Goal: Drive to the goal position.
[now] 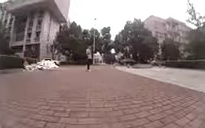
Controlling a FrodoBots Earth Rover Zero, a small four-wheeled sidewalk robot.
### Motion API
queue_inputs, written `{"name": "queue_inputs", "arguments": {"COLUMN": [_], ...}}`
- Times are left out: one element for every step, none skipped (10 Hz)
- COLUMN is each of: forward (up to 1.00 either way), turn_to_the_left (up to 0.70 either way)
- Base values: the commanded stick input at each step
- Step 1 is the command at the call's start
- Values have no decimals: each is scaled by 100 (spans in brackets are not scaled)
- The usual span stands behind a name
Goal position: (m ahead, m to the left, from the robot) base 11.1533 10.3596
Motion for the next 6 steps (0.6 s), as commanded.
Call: {"name": "queue_inputs", "arguments": {"forward": [70, 70, 70, 70, 70, 70], "turn_to_the_left": [0, 0, 0, 0, 0, 0]}}
